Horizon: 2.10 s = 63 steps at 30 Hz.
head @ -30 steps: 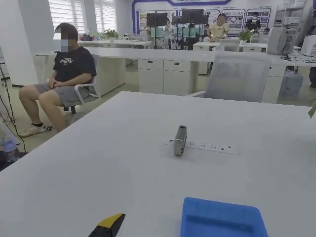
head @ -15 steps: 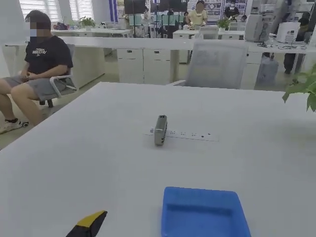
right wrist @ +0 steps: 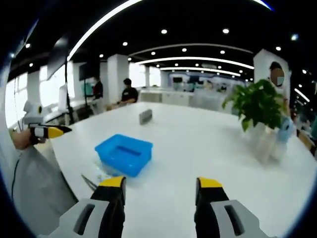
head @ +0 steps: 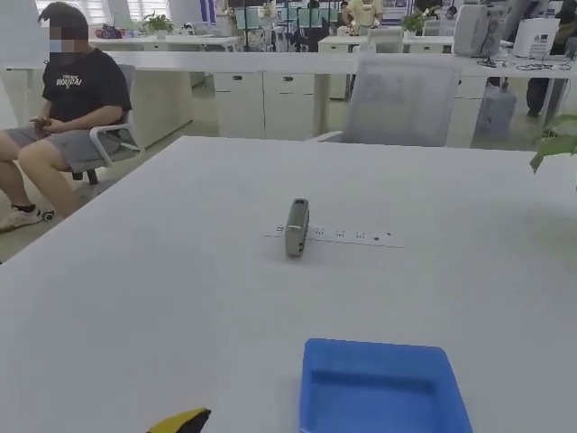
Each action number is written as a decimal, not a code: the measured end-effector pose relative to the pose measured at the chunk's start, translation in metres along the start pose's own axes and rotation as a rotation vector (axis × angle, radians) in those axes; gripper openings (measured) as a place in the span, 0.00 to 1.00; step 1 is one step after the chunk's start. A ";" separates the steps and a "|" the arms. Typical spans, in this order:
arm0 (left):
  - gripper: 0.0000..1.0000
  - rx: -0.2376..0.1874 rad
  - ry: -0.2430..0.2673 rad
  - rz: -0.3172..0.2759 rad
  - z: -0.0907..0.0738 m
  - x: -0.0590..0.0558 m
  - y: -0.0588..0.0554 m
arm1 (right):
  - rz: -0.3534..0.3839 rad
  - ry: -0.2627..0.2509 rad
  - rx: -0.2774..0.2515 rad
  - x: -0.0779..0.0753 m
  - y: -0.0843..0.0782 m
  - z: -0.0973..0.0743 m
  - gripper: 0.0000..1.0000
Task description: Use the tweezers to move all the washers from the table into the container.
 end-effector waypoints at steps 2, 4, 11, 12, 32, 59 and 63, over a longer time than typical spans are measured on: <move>0.41 0.097 -0.039 -0.022 0.002 0.000 -0.006 | -0.018 0.068 0.001 0.010 0.005 0.006 0.46; 0.33 0.180 -0.127 0.009 0.009 -0.002 -0.011 | -0.025 0.170 -0.003 0.024 0.009 0.014 0.35; 0.17 0.404 -0.296 0.014 0.027 -0.006 -0.031 | -0.039 0.405 0.101 0.077 -0.006 0.037 0.23; 0.14 0.442 -0.307 0.031 0.030 -0.005 -0.034 | -0.074 0.428 0.109 0.085 -0.010 0.038 0.23; 0.09 0.948 -0.379 0.447 0.071 0.003 -0.070 | -0.222 0.490 0.219 0.114 -0.038 0.050 0.18; 0.00 0.871 -0.531 0.658 0.058 -0.034 -0.029 | -0.461 0.612 0.213 0.141 -0.045 0.052 0.17; 0.00 0.852 -0.555 0.687 0.054 -0.046 -0.017 | -0.495 0.635 0.203 0.148 -0.045 0.055 0.17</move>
Point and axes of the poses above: the centre of the closed fingertips' face, and the gripper's own axes: z roughly forward along the fingers, x roughly to its left, y roughly out of its top, the point moved 7 cm from there along -z, roughly backward along the fingers, and after that the axes turned 14 degrees about -y, right-handed, at the moved point
